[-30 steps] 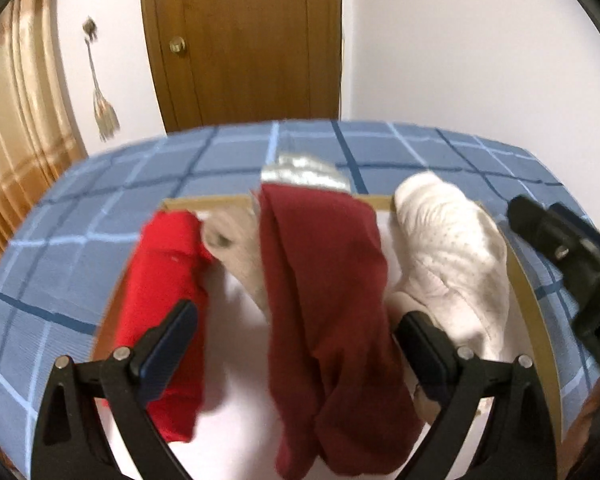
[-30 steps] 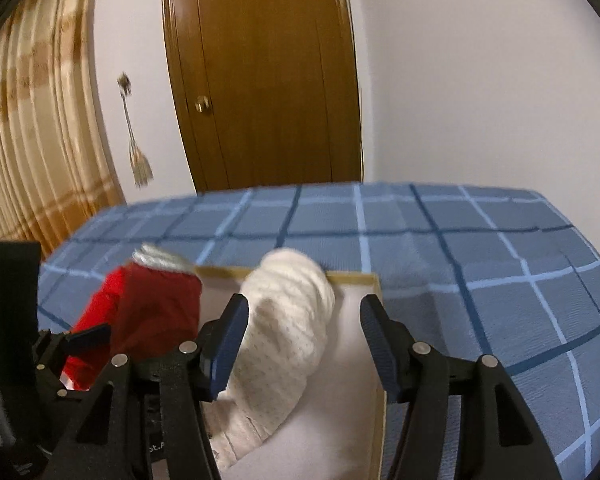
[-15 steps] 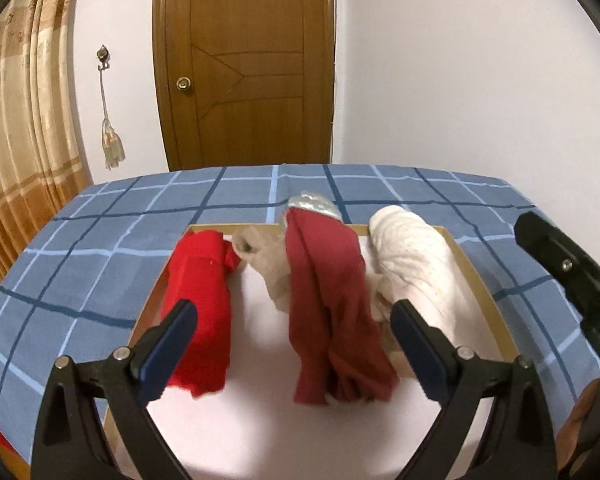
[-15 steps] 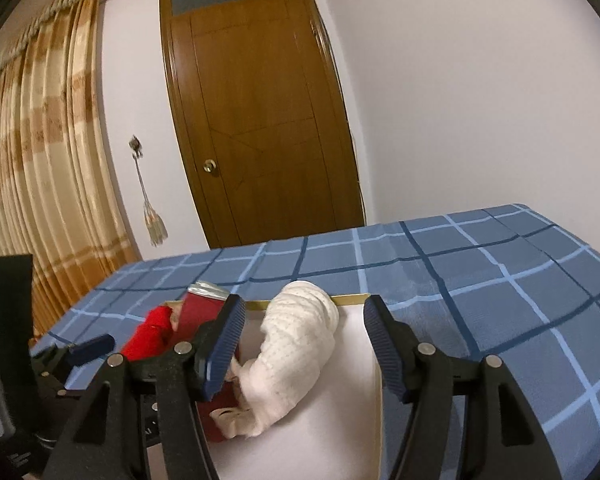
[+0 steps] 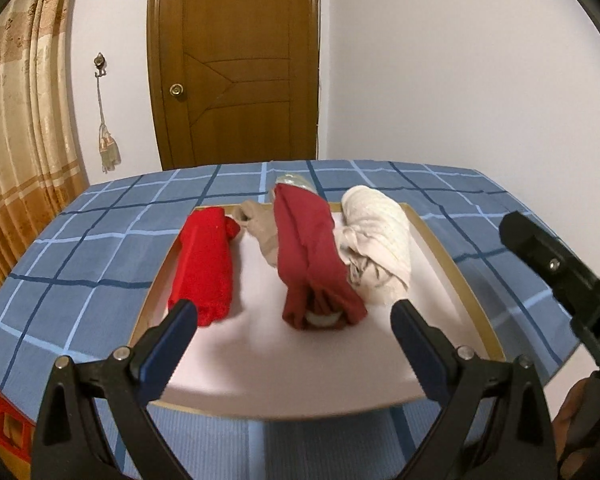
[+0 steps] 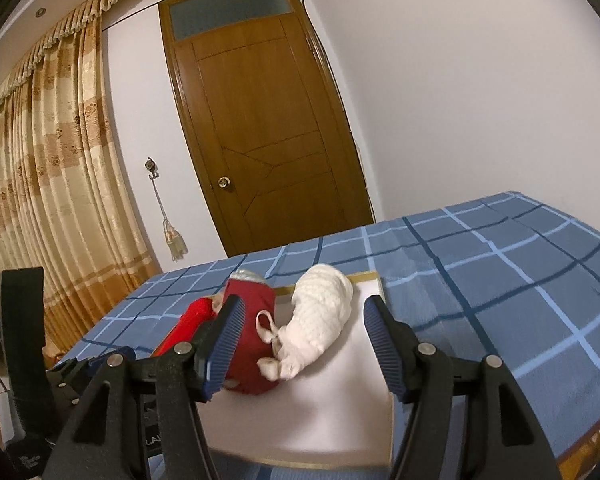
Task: Take underwear out of drawer
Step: 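Withdraw both tools from the tray back toward the drawer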
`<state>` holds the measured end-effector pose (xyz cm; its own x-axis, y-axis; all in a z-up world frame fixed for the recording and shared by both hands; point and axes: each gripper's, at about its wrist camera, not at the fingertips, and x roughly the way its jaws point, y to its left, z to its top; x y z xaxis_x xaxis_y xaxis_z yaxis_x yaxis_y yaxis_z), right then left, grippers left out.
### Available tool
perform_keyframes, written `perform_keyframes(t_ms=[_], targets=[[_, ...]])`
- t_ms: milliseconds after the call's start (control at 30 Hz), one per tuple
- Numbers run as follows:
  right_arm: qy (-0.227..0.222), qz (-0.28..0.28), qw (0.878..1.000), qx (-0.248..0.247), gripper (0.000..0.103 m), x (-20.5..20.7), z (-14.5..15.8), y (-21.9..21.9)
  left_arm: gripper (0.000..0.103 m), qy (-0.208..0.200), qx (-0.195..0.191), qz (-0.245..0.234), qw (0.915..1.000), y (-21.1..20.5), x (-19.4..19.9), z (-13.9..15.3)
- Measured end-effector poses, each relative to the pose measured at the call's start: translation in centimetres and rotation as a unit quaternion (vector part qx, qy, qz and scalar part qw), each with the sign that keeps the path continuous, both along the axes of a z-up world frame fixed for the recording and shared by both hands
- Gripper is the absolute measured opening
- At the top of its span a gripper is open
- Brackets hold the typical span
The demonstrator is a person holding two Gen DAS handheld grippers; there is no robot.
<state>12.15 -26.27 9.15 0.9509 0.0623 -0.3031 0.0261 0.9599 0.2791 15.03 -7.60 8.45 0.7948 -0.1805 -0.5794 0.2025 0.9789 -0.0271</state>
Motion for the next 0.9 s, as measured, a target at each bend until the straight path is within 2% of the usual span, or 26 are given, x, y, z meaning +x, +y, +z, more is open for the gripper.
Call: perform_keyframes(t_ms=[433, 900], targets=[[0.012, 0.0, 0.999, 0.03, 0.065, -4.1, -1.6, 0.0, 0.101, 0.029, 0.005, -0.021, 0.9994, -0.1, -3.9, -1.4], [0.046, 0.005, 0.997, 0.059, 0.065, -7.1, -3.8, 0.4, 0.101, 0.068, 0.012, -0.032, 0.9971, 0.4, -6.7, -3.9]])
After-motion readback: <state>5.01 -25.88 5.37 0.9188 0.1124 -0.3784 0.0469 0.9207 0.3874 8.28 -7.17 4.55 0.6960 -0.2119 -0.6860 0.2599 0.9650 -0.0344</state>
